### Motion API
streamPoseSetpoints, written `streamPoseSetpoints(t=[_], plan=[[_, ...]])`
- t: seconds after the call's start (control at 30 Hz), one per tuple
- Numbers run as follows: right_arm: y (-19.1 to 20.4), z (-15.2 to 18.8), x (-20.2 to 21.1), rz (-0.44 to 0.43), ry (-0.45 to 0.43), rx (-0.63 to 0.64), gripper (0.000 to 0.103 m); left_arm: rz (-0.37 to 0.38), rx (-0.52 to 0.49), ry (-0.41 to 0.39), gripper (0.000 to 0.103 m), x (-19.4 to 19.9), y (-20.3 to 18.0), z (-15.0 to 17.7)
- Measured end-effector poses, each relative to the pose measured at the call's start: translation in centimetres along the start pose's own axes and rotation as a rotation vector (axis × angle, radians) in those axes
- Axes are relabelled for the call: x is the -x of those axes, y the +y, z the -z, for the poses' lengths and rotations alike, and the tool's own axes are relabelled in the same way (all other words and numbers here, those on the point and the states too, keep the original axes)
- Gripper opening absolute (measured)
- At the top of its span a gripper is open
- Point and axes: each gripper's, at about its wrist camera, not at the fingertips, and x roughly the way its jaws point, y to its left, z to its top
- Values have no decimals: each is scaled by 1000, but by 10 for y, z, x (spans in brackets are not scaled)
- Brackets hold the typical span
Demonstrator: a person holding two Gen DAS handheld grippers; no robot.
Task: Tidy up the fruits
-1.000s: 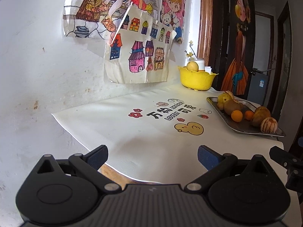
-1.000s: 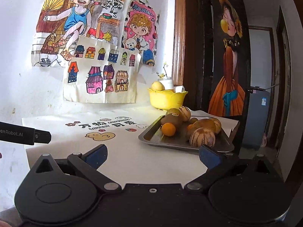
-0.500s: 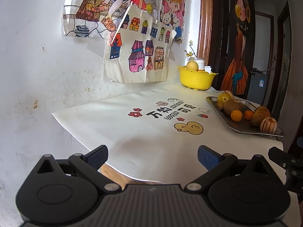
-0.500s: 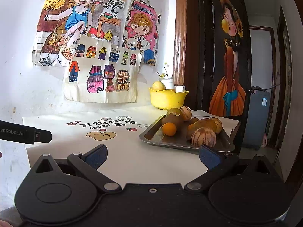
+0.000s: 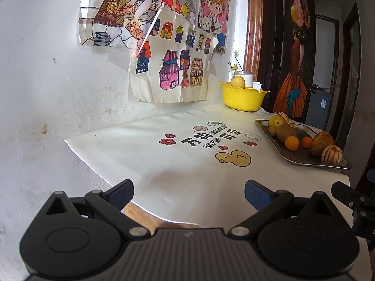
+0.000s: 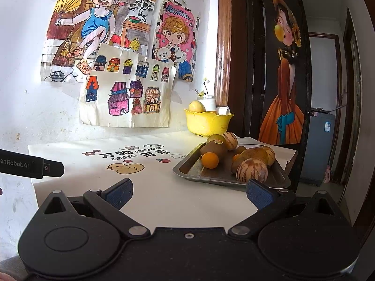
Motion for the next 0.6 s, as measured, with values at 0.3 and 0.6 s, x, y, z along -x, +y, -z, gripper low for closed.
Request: streamPoseSetpoints(t=[0.3,0.6], plan=[[1,0,0,1,0,0,102,1,0,2,103,1,1,1],[1,0,0,0,0,0,102,2,4,8,103,1,0,2]])
